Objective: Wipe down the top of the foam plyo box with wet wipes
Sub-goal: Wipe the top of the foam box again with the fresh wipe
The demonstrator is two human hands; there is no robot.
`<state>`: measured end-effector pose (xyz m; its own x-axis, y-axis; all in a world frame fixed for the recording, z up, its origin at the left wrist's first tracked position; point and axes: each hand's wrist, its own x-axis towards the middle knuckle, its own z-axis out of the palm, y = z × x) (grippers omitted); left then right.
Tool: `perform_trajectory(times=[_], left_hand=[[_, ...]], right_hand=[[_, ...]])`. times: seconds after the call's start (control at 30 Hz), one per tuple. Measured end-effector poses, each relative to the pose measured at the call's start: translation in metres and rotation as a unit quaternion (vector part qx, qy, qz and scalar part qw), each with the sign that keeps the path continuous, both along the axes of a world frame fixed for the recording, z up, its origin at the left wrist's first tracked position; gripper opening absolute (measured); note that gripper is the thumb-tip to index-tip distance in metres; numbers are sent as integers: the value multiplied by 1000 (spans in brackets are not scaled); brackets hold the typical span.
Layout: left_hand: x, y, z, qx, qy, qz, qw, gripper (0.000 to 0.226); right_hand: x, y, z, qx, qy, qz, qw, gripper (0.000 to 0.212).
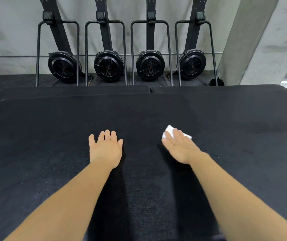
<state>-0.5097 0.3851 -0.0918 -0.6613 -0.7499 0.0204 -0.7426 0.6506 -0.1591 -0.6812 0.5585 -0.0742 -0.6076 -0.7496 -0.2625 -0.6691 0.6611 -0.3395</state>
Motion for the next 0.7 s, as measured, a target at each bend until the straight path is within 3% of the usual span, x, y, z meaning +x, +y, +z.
perform_trajectory(times=[0.17, 0.33, 0.7], left_hand=[[-1, 0, 0, 0, -4, -3, 1000, 54], [-2, -1, -2, 0, 4, -2, 1000, 55], [-2, 0, -1, -8, -15, -17, 1000, 49]], right_hand=[[-32, 20, 2, 36, 16, -55, 998, 51], [-10, 5, -1, 53, 38, -69, 996, 69], [94, -60, 2, 12, 1, 56, 998, 77]])
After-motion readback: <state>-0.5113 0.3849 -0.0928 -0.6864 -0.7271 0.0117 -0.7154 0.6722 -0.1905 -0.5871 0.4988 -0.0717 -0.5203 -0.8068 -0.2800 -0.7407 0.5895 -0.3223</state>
